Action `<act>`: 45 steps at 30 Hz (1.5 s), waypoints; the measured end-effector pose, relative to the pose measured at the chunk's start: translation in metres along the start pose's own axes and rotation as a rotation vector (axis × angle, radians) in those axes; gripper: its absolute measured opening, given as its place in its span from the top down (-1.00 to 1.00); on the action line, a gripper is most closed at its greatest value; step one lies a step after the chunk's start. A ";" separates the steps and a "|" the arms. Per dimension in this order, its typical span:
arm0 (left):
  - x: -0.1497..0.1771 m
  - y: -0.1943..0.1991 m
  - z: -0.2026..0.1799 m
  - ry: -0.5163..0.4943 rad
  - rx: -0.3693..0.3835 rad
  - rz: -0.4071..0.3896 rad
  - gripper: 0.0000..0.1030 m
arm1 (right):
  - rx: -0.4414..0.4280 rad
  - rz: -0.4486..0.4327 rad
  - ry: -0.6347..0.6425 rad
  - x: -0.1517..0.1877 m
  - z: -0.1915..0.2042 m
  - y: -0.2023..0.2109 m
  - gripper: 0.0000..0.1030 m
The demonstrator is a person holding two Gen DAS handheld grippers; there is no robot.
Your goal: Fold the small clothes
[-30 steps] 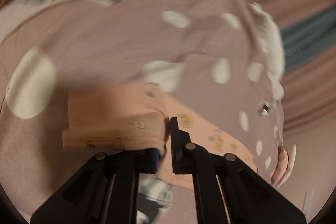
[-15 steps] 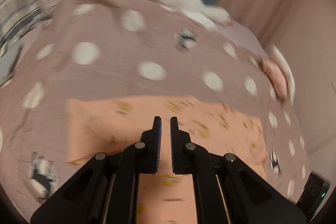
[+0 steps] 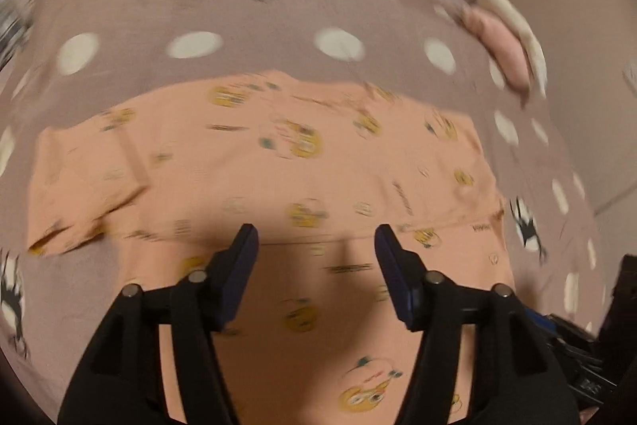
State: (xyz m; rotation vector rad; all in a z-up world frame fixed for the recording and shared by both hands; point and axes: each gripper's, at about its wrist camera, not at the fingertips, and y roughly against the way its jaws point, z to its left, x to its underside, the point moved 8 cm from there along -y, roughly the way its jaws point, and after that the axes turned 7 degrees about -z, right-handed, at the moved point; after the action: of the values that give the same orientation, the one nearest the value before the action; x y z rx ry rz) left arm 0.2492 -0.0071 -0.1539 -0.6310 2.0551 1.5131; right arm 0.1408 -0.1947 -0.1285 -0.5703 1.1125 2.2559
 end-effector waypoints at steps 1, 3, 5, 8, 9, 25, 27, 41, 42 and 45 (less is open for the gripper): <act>-0.002 0.009 0.013 0.028 -0.005 -0.017 -0.19 | -0.015 0.011 0.005 0.001 0.005 -0.004 0.48; -0.001 0.026 0.037 0.062 -0.038 -0.041 -0.26 | -0.025 0.034 0.038 0.005 0.016 -0.015 0.27; 0.003 0.041 0.063 0.093 -0.079 -0.053 -0.34 | -0.036 0.066 0.097 0.008 0.034 -0.030 0.26; 0.013 0.065 0.107 0.155 -0.138 -0.070 -0.39 | -0.084 0.108 0.229 0.010 0.077 -0.057 0.26; 0.016 0.071 0.119 0.175 -0.157 -0.076 -0.41 | -0.104 0.119 0.290 0.009 0.098 -0.070 0.26; 0.056 0.129 0.222 0.411 -0.180 -0.138 -0.47 | -0.101 0.252 0.924 0.037 0.235 -0.216 0.17; 0.056 0.128 0.223 0.412 -0.166 -0.138 -0.47 | -0.066 0.269 0.949 0.039 0.232 -0.227 0.26; 0.062 0.125 0.215 0.416 -0.136 -0.118 -0.47 | -0.287 0.120 0.262 -0.062 0.186 -0.156 0.85; 0.063 0.125 0.214 0.415 -0.134 -0.117 -0.47 | -0.303 0.100 0.206 -0.070 0.178 -0.147 0.85; 0.061 0.125 0.203 0.398 -0.122 -0.114 -0.47 | -0.337 0.032 0.032 -0.092 0.144 -0.117 0.85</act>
State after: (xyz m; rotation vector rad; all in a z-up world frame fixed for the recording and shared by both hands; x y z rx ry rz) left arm 0.1484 0.2175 -0.1534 -1.1563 2.1728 1.5500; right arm 0.2669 -0.0451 -0.0610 -0.7270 0.7618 2.4882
